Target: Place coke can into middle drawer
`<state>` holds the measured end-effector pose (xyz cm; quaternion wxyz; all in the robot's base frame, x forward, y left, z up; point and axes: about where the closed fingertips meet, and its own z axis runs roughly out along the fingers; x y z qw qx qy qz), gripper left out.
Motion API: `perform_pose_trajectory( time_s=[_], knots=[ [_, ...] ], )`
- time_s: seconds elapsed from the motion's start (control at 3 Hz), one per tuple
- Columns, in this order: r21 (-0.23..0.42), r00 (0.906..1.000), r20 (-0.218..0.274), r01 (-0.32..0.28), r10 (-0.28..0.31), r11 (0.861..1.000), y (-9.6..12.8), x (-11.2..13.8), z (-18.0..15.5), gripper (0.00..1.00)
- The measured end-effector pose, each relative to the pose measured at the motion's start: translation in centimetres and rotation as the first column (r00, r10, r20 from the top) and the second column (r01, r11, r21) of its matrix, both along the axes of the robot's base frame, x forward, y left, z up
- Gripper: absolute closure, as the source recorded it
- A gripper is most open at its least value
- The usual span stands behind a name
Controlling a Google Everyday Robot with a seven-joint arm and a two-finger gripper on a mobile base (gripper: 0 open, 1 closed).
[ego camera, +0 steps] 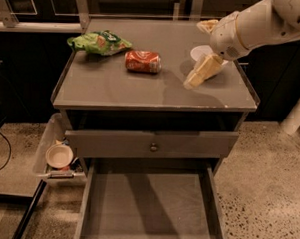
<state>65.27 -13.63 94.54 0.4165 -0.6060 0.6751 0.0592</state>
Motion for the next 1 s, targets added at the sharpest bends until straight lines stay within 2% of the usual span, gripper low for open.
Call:
perform_pose_trajectory(
  time_s=[0.33,0.67,1.0],
  knots=[
    [0.126,0.9993,0.016,-0.035,0.033,0.991,2.5,2.8,-0.5,0.0],
    [0.23,0.9983,-0.011,-0.054,0.058,0.972,4.2,5.3,-1.7,0.0],
    [0.275,0.9947,-0.047,-0.075,0.092,0.958,6.2,7.2,-3.0,0.0]
  ],
)
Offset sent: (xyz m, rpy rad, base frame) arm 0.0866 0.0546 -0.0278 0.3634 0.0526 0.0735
